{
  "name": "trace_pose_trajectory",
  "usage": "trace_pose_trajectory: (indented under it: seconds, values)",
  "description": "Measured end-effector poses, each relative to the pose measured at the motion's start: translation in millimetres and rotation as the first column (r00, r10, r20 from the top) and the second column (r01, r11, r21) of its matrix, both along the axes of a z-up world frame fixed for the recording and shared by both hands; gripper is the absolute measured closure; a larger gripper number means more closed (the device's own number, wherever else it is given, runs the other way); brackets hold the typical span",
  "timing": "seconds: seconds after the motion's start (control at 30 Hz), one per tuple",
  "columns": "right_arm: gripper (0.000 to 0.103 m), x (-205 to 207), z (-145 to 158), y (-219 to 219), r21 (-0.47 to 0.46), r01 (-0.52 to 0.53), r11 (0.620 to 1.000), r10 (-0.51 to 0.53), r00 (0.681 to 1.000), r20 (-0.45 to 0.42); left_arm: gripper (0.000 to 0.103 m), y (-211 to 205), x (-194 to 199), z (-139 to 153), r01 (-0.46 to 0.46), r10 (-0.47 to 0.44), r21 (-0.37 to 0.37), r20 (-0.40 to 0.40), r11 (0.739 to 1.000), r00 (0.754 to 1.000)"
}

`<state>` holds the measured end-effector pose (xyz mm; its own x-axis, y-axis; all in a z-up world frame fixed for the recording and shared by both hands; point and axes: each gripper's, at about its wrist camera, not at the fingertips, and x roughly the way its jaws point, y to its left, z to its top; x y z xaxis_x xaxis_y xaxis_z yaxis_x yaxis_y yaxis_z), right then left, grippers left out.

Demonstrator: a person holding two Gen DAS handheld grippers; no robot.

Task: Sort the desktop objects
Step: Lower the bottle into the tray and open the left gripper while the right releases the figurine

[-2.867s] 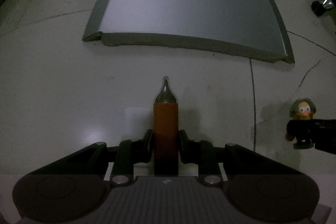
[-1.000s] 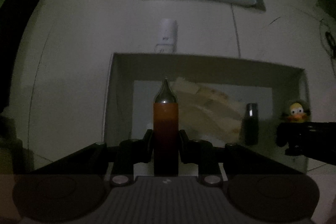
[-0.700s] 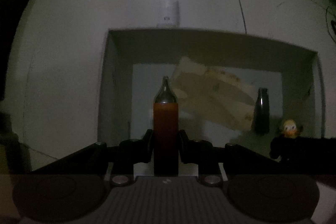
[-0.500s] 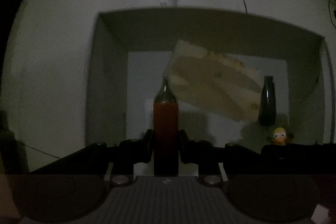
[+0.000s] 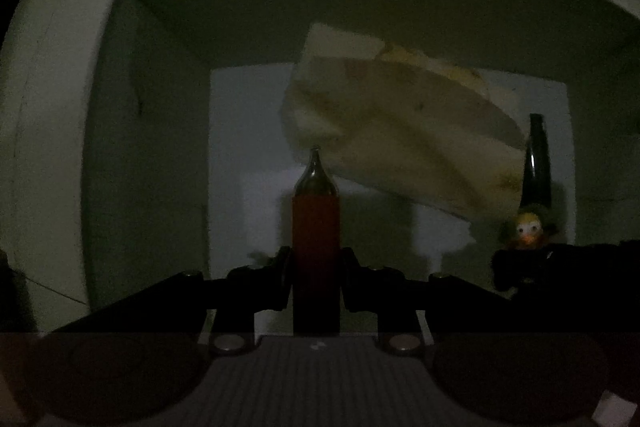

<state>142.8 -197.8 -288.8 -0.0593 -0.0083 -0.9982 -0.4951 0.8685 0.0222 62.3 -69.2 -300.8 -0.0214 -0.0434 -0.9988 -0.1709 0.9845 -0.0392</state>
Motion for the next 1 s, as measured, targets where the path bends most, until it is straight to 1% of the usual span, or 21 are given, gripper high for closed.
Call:
trace_pose_trajectory:
  seconds: [0.1, 0.27, 0.4, 0.5, 0.6, 0.73, 0.87, 0.97, 1.0]
  values:
    - [0.073, 1.0, -7.5, -2.8, -0.007, -0.001, 1.0, 0.001, 1.0, -0.004, 0.083, -2.6, 0.3, -6.5, 0.004, -0.004, -0.002, -0.009, 1.0, 1.0]
    - [0.073, -2.4, -18.7, -3.8, -0.023, -0.036, 0.999, 0.036, 0.999, 0.002, 0.083, -3.5, 1.5, -17.9, 0.009, -0.009, -0.005, -0.021, 1.0, 1.0]
    - [0.073, -0.3, -25.3, -5.6, -0.018, -0.014, 1.0, 0.014, 1.0, -0.007, 0.082, -8.9, 2.9, -18.3, 0.031, -0.031, 0.019, -0.001, 0.999, 1.0]
    - [0.073, -0.4, -30.2, -8.4, -0.032, -0.004, 0.999, 0.004, 1.0, -0.007, 0.082, -11.1, 4.4, -16.6, 0.044, -0.044, 0.009, 0.003, 0.999, 0.999]
    - [0.072, 0.1, -32.0, -13.3, -0.036, 0.0, 0.999, 0.0, 1.0, -0.001, 0.082, -9.4, 1.6, -17.4, 0.032, -0.032, -0.009, -0.012, 0.999, 0.999]
    - [0.072, 1.2, -34.7, -19.9, -0.049, 0.007, 0.999, -0.007, 1.0, 0.002, 0.082, -13.5, 2.0, -16.3, 0.068, -0.068, 0.02, 0.011, 0.998, 0.998]
    - [0.072, 1.5, -36.0, -23.1, -0.044, 0.004, 0.999, -0.004, 1.0, 0.009, 0.082, -17.0, 4.9, -15.5, 0.066, -0.067, 0.046, 0.02, 0.997, 0.998]
    - [0.069, 1.6, -36.7, -25.9, -0.039, 0.011, 0.999, -0.011, 1.0, 0.005, 0.082, -19.2, 6.2, -15.0, 0.07, -0.071, 0.055, 0.022, 0.996, 0.997]
    - [0.066, 1.7, -36.7, -26.9, -0.038, 0.014, 0.999, -0.013, 1.0, 0.004, 0.082, -19.8, 6.3, -14.8, 0.071, -0.073, 0.057, 0.022, 0.996, 0.997]
